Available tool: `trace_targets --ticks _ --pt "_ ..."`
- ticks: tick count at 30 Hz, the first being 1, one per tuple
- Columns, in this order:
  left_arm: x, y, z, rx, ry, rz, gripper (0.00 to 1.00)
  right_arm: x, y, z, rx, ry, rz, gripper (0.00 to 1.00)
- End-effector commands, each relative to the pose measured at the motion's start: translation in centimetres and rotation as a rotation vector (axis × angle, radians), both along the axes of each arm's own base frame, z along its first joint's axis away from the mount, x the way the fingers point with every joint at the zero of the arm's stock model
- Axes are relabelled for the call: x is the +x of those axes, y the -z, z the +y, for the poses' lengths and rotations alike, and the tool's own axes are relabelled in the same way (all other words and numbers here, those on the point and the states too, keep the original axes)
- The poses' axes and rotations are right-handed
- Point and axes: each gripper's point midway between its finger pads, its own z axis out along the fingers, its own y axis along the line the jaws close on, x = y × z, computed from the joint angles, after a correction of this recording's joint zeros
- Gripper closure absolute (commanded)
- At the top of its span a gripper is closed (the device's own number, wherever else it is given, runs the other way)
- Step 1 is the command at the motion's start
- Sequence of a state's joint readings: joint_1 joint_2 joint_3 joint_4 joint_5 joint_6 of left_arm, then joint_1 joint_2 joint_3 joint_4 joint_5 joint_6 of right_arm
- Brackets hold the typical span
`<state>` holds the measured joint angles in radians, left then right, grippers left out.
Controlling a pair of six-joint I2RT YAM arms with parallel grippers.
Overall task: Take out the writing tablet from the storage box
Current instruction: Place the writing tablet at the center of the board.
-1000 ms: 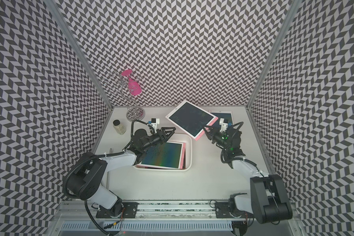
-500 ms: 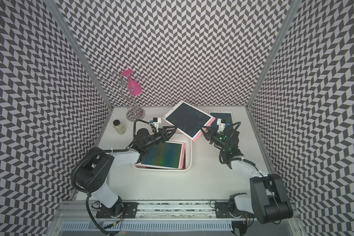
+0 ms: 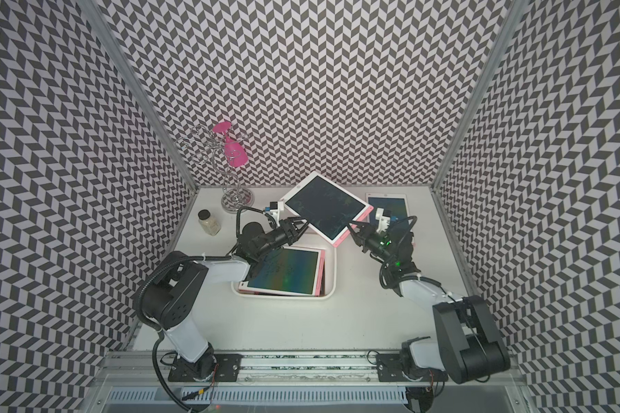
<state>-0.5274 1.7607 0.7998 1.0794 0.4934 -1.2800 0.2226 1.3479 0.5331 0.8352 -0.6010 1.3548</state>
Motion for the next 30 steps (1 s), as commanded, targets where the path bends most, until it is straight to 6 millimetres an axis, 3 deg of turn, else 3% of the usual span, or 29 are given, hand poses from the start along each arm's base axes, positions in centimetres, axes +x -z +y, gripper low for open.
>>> trace_targets --ticks 1,4,14,18,22,30 --pt "-0.3 -3.6 -0.6 -0.077 0.017 -0.106 0.67 -0.6 -1.4 0.5 0.026 -0.024 -0.073 1.0" --pt "-0.1 -3.8 -0.6 -0.075 0.007 -0.12 0.69 -0.8 -1.4 0.6 0.028 -0.03 -0.074 1.0" --pt "1.2 -2.5 -1.9 -0.002 0.034 -0.101 0.9 -1.7 0.2 0.9 -0.005 -0.068 -0.032 0.97" --pt "1.5 -2.0 -2.3 0.012 0.054 -0.093 1.0 -1.9 0.9 0.7 -0.042 -0.069 -0.019 0.77" --pt "1.8 -1.3 -2.4 0.045 0.062 -0.083 1.0 -1.7 1.6 -0.6 -0.086 -0.035 -0.014 0.49" --pt "2.9 -0.5 -2.1 0.108 0.103 -0.078 1.0 -1.0 4.6 -5.7 -0.26 0.055 0.024 0.27"
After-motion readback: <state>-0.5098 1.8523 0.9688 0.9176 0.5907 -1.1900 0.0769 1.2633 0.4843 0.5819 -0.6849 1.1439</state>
